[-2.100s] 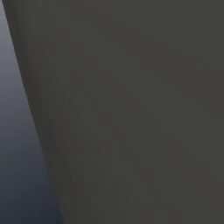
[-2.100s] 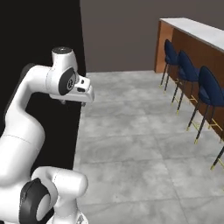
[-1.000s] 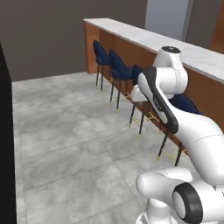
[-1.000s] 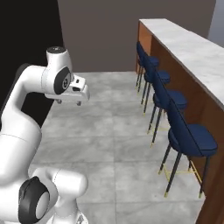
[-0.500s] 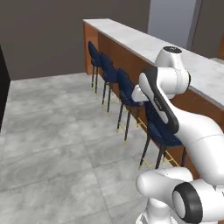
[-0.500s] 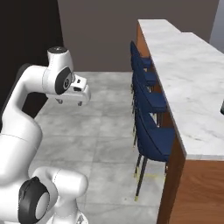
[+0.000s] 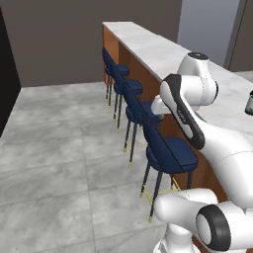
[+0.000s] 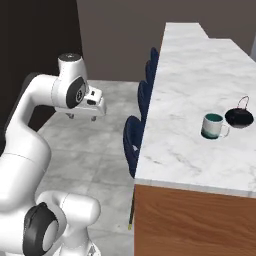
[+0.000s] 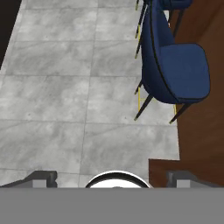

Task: Pick the teapot and mug and place them in the sink. Then turn on the water.

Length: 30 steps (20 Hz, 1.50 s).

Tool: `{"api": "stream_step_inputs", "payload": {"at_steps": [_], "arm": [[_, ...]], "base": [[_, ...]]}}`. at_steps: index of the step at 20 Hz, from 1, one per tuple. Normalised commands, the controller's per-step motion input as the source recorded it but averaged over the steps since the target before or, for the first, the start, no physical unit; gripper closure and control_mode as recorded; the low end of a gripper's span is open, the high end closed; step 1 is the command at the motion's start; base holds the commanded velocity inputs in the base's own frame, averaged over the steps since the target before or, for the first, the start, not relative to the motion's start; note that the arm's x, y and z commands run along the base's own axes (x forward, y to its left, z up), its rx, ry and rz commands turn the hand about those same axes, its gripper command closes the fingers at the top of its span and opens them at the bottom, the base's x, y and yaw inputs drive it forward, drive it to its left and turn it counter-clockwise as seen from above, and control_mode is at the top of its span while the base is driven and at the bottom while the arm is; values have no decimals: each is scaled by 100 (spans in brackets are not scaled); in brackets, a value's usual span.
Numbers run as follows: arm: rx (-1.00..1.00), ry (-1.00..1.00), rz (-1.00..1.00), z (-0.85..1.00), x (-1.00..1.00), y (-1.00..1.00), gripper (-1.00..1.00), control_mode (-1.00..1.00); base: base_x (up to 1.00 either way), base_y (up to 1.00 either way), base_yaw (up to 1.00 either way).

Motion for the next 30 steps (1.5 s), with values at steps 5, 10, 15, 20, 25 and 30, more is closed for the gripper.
{"api": "stream_step_inputs", "payload": {"at_steps": [5,10,15,20,25,30], "arm": [[0,0,0,0,0,0,-100,100],[0,0,0,0,0,0,-100,100],[0,0,0,0,0,0,-100,100],[0,0,0,0,0,0,-100,100],[0,0,0,0,0,0,-100,100],[0,0,0,0,0,0,-100,100]], "base": [[0,-92,14],[4,-99,15],[1,-70,6],[-67,-37,-1],[-87,2,0],[-42,-36,0]]}}
